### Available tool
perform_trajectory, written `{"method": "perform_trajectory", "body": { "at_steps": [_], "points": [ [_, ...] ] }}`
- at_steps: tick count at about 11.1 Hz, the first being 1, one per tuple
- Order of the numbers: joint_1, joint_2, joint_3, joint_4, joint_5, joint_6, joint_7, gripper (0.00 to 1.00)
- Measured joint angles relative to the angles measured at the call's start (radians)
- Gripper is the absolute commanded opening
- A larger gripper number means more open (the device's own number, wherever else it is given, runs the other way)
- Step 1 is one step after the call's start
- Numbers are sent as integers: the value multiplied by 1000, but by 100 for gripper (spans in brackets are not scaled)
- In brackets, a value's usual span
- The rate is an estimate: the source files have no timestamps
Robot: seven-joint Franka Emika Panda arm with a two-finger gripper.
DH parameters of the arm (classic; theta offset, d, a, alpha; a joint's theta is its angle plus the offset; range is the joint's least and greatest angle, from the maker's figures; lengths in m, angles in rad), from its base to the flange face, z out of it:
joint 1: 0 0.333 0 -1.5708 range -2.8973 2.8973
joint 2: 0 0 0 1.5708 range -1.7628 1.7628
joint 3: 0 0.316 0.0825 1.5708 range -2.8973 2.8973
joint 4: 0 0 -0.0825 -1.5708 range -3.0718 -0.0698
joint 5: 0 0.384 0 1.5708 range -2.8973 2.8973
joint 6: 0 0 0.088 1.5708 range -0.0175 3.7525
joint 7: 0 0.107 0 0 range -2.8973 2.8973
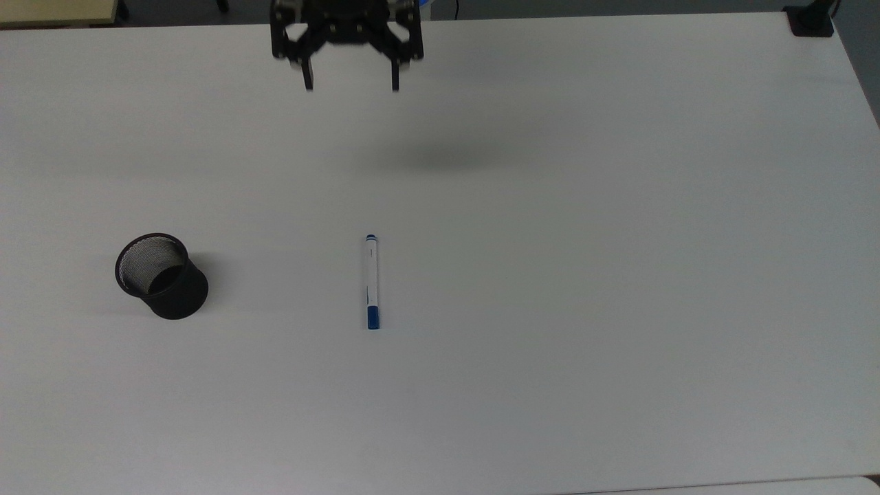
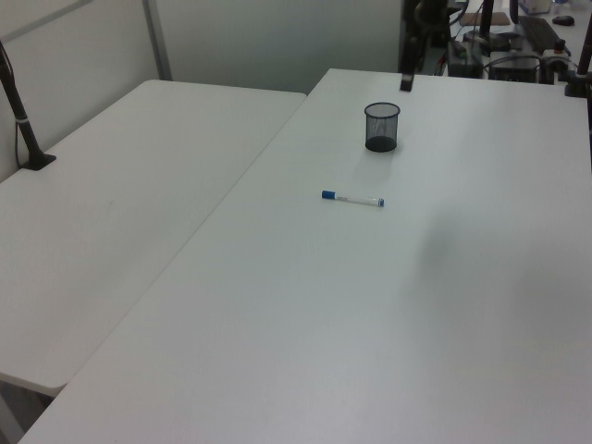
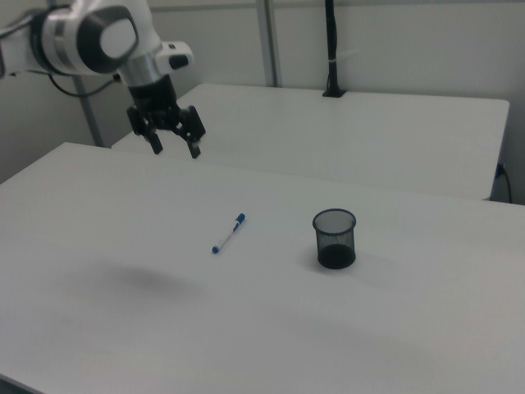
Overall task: Insert the marker
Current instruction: 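Lower the gripper onto the marker and close it around the marker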
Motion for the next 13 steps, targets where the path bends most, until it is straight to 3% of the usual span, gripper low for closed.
{"method": "perform_trajectory", "body": {
  "at_steps": [4, 6, 8, 10, 11, 13],
  "points": [
    [5, 194, 0, -5, 0, 269, 0, 100],
    [8, 305, 2, 9, 0, 380, 3, 93],
    [14, 410, 3, 37, -7, 513, 50, 71],
    [17, 468, 3, 43, -63, 602, 115, 70],
    [17, 508, 3, 44, -115, 629, 150, 64],
    [13, 549, -2, 54, -135, 643, 160, 38]
  ]
}}
